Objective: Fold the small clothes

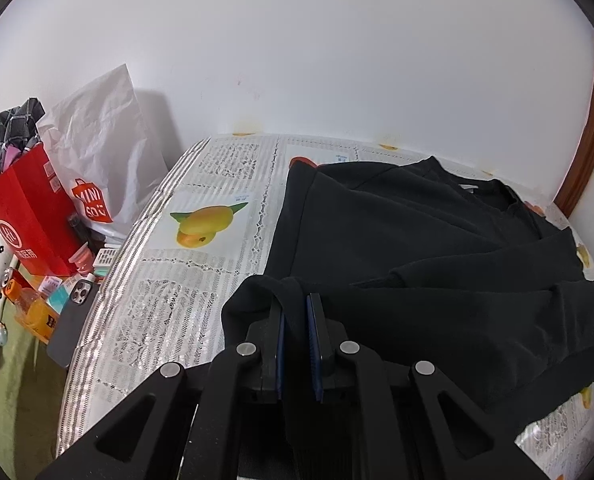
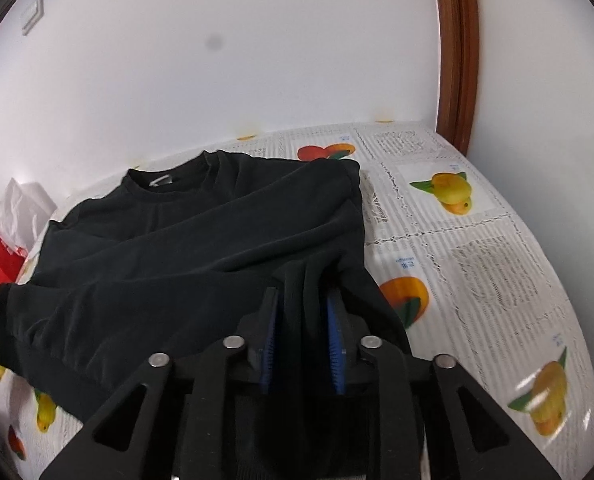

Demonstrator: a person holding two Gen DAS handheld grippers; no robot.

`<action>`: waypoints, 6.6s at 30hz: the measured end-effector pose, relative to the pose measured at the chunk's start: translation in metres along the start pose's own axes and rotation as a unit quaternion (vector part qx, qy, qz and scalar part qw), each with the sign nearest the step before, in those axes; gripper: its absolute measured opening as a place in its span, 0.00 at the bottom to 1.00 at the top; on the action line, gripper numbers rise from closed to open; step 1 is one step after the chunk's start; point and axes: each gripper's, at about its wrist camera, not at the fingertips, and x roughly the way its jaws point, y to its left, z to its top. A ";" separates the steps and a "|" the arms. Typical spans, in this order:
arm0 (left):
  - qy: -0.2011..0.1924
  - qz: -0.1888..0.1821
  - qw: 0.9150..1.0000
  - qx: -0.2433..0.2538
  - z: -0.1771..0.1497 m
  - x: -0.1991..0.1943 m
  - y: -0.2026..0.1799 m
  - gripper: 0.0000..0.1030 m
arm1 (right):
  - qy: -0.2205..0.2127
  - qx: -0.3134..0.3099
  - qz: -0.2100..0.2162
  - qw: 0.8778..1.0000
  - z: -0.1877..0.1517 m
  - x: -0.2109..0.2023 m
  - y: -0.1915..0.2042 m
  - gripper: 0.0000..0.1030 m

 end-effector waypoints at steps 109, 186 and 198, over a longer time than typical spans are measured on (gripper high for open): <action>0.046 -0.131 0.990 -0.005 -0.010 0.010 -0.010 0.07 | -0.043 0.062 0.074 0.994 0.008 -0.011 0.011 0.05; 0.066 -0.071 0.994 0.041 0.021 0.063 -0.017 0.29 | 0.028 -0.068 0.023 0.997 0.068 0.055 0.022 0.51; 0.032 -0.076 0.995 0.057 0.016 0.050 -0.022 0.09 | -0.021 -0.009 0.053 0.998 0.077 0.061 0.006 0.10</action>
